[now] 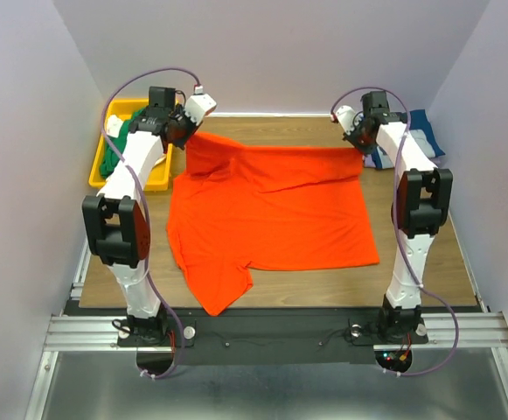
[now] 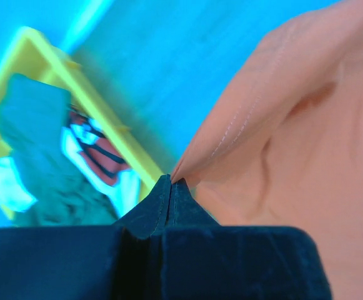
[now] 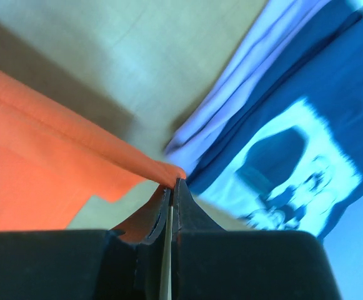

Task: Fold and stack the t-shirts
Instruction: Flatten the tshirt out, then fold the tshirt

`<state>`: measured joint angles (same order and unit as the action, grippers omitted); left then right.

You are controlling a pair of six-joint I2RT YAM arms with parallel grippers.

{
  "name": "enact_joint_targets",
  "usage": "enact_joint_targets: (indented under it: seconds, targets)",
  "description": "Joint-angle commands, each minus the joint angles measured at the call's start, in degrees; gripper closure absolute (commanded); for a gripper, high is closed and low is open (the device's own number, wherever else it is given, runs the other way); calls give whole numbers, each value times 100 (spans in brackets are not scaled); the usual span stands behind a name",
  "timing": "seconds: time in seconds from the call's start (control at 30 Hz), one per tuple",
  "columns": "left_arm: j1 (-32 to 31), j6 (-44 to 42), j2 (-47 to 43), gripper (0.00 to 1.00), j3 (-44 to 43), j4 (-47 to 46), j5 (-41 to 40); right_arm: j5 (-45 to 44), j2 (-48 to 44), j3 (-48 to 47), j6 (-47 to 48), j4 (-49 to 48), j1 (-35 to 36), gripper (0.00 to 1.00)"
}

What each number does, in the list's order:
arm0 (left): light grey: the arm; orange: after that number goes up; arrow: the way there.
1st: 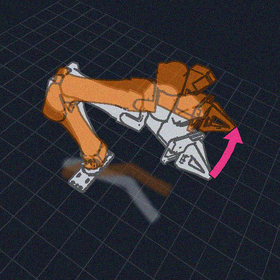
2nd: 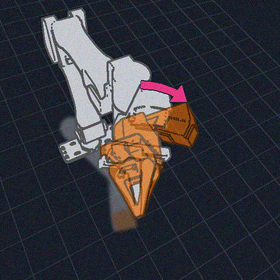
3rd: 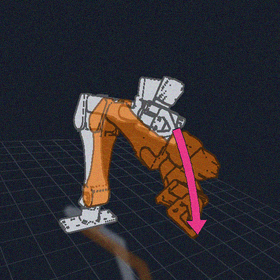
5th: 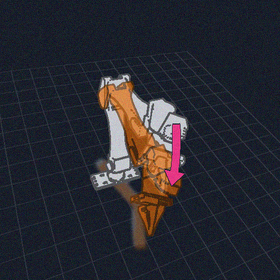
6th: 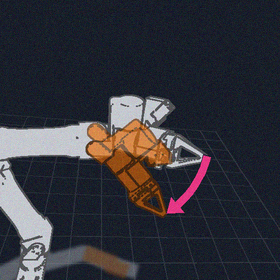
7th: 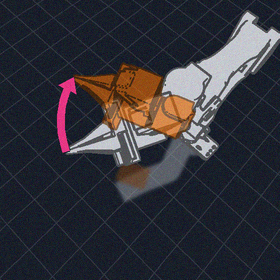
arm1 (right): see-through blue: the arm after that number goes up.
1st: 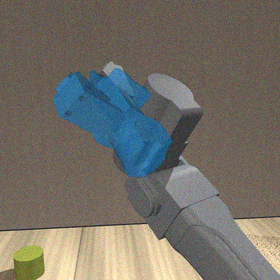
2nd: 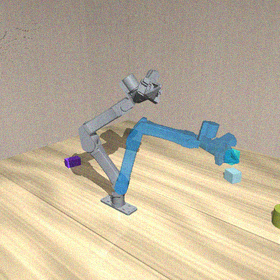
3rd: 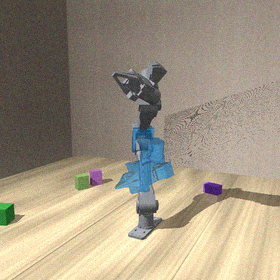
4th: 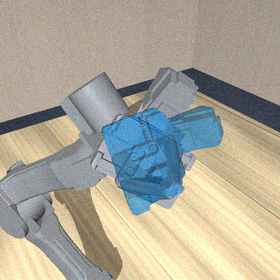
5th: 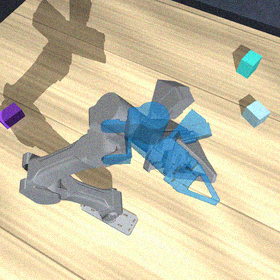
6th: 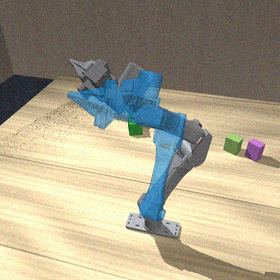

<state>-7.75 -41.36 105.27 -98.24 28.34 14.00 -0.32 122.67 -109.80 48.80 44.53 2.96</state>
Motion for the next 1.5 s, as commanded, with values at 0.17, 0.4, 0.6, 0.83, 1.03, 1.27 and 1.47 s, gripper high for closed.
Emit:
enact_joint_targets:
  seconds: [0.17,0.4,0.6,0.83,1.03,1.27,1.47]
  targets:
    - [72,357,573,100,-811,-1278,-530,-399,767,-1280,-195,-604,-59,99]
    - [72,436,731,100,-653,-1884,-986,-496,793,-1088,-177,-858,-85,99]
    - [63,305,600,100,-443,-1762,-600,-285,627,-851,-239,-894,-94,99]
    - [63,67,-59,100,453,-1507,-442,5,240,-183,-90,-894,-94,99]
    - [72,-38,-709,100,1403,-1340,-310,199,-120,424,16,-885,-94,99]
    - [89,-126,-1219,100,2123,-1155,-292,330,-621,959,130,-885,-85,99]
    - [124,-337,-1571,100,2738,-1067,-310,454,-1078,1680,262,-868,-85,99]
